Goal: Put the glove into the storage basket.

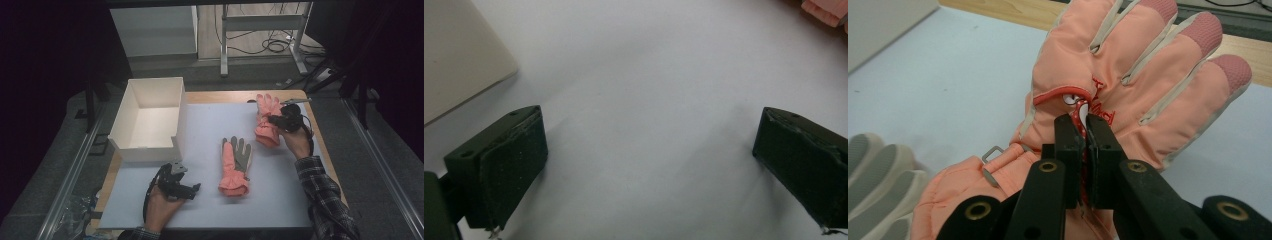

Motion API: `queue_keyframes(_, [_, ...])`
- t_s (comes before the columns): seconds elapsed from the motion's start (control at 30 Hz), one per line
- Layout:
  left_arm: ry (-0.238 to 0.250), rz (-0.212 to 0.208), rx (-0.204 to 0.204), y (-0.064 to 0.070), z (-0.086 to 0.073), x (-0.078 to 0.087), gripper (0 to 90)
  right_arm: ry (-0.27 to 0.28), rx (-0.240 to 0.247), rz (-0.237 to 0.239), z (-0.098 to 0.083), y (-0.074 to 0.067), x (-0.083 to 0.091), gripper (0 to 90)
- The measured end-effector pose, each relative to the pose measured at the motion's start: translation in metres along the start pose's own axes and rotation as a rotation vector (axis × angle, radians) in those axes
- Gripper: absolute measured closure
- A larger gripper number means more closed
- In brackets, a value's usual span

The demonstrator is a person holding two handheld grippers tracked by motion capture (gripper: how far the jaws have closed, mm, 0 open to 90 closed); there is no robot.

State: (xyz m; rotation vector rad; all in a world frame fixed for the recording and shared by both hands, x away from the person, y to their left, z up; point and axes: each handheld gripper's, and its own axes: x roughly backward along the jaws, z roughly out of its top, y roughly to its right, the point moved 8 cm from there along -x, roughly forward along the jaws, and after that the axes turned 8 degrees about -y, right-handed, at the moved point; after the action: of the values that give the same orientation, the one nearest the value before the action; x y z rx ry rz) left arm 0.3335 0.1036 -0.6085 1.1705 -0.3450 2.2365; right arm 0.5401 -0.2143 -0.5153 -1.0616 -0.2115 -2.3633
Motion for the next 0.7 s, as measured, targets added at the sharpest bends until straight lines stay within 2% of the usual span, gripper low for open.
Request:
queue_keyframes(0.13, [0.000,0.000,0.000,0.000,0.000,0.000,1.0,0.007,-0.008,0.037,-0.001,-0.008,0.014,84.9])
queue_keyframes(0.27, [-0.001,0.000,0.000,0.000,0.000,0.000,1.0,0.006,-0.020,0.082,-0.007,-0.023,0.027,84.8])
queue_keyframes(0.57, [-0.001,0.000,0.000,0.000,0.000,0.000,1.0,-0.005,-0.011,0.173,-0.024,-0.071,0.048,84.7])
queue_keyframes(0.7, [-0.001,0.001,-0.001,0.000,0.000,0.000,1.0,-0.006,0.001,0.198,-0.030,-0.093,0.054,84.6])
